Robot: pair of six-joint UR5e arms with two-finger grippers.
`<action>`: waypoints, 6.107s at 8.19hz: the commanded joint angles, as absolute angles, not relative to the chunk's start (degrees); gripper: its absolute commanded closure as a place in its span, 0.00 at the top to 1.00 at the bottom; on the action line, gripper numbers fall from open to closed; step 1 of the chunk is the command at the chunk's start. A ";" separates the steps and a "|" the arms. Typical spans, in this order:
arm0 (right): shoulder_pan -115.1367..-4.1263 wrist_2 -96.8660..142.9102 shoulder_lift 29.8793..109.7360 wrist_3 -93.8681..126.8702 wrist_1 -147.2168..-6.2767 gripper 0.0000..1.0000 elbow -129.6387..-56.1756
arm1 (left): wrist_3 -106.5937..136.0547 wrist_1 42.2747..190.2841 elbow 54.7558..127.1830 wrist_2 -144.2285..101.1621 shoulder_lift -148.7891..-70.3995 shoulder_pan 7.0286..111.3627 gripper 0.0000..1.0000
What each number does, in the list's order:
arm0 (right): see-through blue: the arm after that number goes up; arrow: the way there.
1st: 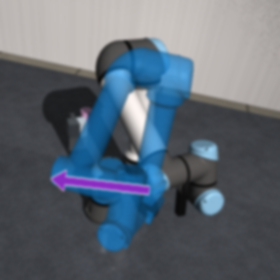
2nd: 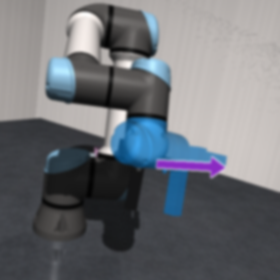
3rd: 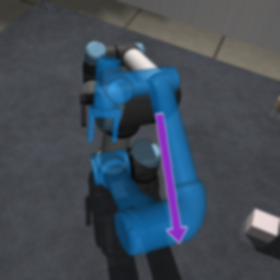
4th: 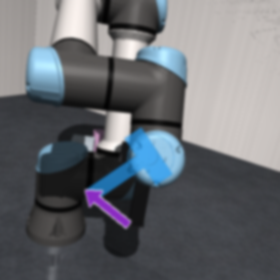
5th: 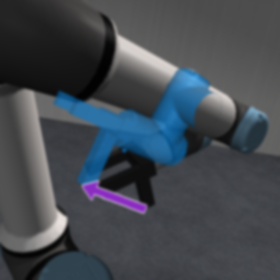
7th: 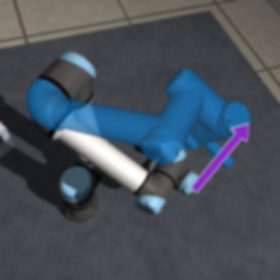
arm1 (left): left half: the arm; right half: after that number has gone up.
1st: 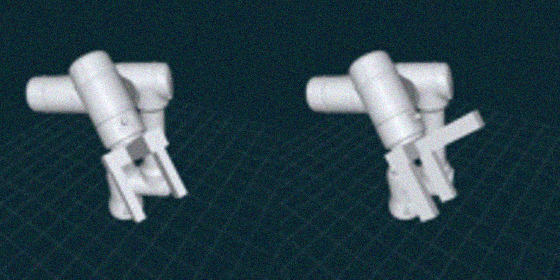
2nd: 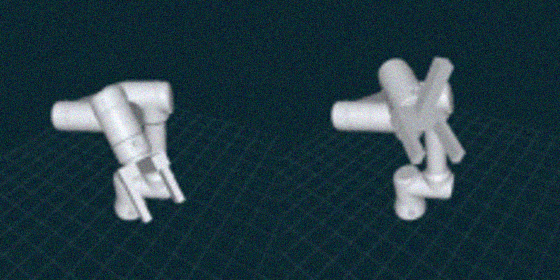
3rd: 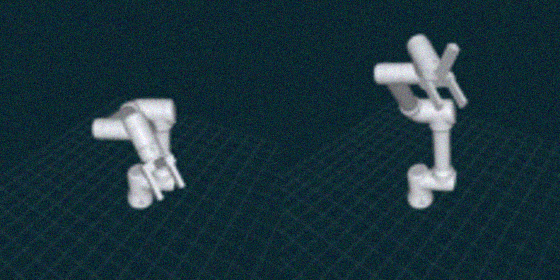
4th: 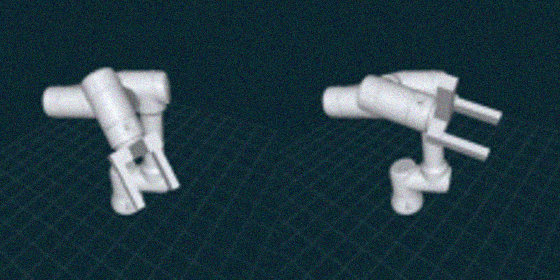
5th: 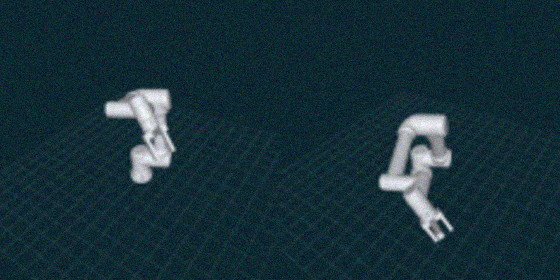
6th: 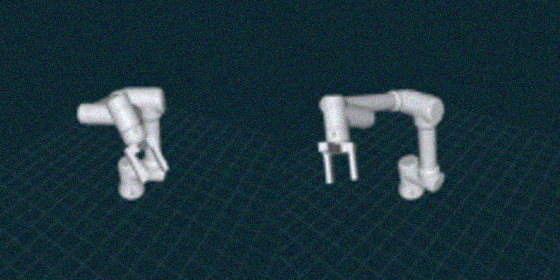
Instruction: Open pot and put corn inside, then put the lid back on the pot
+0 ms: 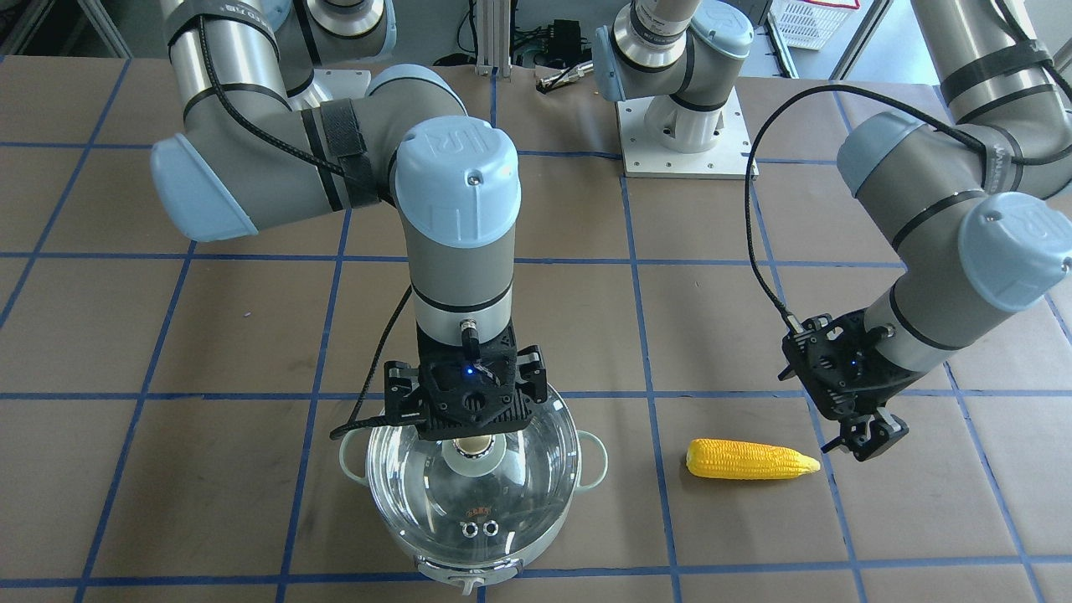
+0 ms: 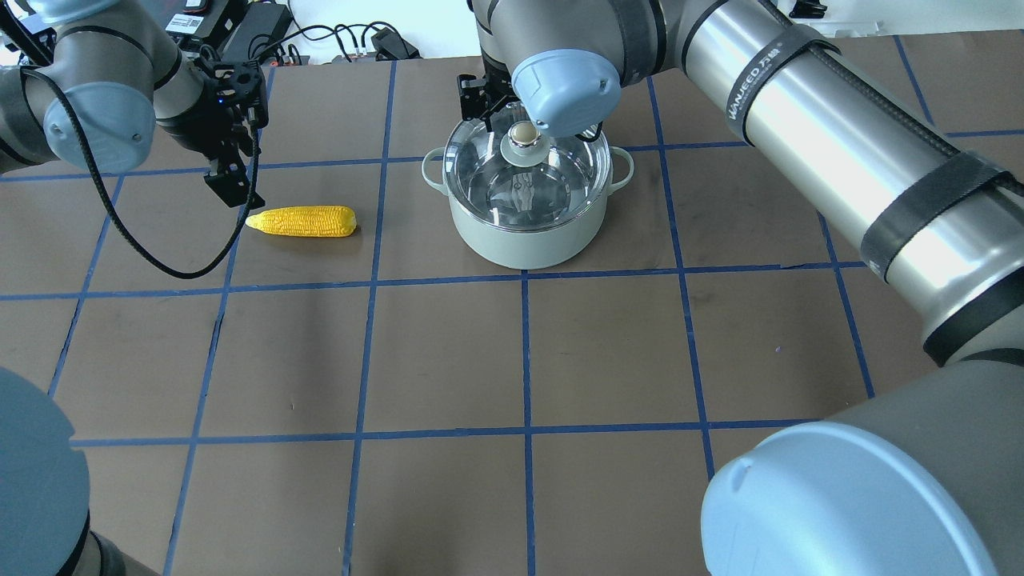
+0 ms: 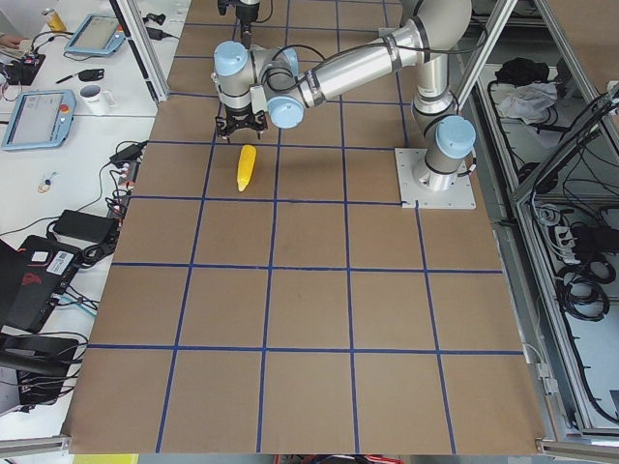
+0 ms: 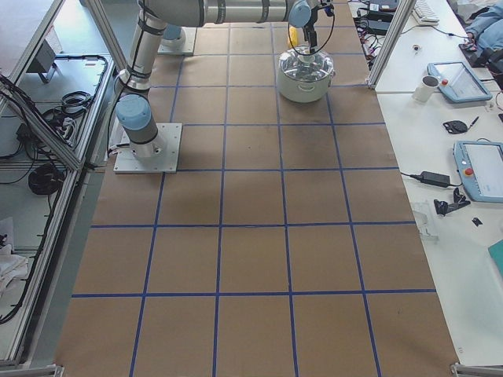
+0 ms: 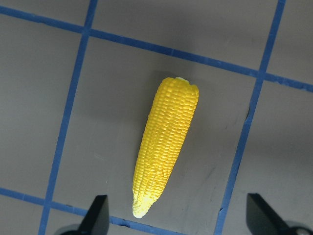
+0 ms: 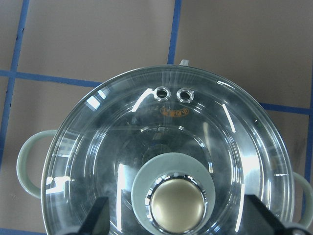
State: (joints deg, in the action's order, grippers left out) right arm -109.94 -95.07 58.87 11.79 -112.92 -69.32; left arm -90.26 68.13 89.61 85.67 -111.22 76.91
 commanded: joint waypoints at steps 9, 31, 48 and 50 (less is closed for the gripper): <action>-108.46 -93.34 58.53 15.81 -114.96 0.33 -72.25 | -109.96 60.38 89.65 85.52 -122.95 76.90 1.00; -93.69 -90.70 91.14 -7.21 -86.13 0.30 -84.20 | -73.68 38.72 89.30 81.74 -112.13 101.49 0.00; -93.69 -89.91 84.41 -5.12 -88.68 0.31 -77.82 | -63.66 50.92 88.77 79.54 -108.22 102.24 0.88; -96.22 -89.56 78.25 1.38 -91.21 0.31 -75.07 | -60.56 57.53 88.77 79.19 -105.66 94.09 0.88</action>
